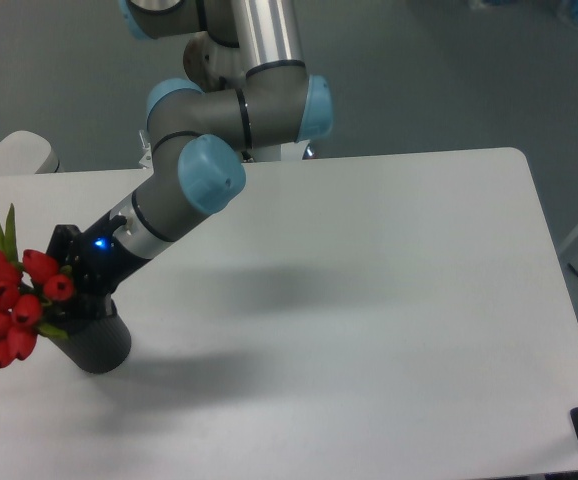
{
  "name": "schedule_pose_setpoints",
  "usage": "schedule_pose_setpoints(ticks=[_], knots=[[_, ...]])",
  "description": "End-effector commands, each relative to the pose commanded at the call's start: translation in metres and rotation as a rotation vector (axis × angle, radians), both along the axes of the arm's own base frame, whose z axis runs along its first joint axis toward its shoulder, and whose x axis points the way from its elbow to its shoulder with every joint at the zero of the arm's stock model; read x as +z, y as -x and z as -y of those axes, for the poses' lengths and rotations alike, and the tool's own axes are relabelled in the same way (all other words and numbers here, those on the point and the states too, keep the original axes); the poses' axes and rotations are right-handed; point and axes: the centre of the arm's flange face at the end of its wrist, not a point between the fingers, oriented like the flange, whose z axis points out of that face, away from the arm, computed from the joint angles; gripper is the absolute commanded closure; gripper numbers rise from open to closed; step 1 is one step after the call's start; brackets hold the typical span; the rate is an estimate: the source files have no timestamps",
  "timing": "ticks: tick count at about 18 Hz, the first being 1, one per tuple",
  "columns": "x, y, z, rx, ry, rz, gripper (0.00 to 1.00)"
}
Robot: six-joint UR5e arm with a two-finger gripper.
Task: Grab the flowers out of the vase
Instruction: 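Close the gripper around the tulip stems above the vase rim, then lift the gripped tulips straight up out of the grey vase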
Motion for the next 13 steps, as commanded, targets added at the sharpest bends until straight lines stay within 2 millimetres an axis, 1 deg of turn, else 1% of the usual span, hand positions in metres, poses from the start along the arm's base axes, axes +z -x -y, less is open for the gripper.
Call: schedule_pose_setpoints(ticks=[1,3,7,10,13], knots=[[0.008,0.007,0.005,0.020,-0.013,0.015,1.00],[0.020,0.014,0.011,0.040,-0.041,0.050,1.00],[0.031,0.027,0.014,0.075,-0.052,0.087,1.00],[0.036,0.029,0.014,0.091,-0.046,0.099,1.00],[0.048,0.034,0.019,0.101,-0.074,0.128,1.00]])
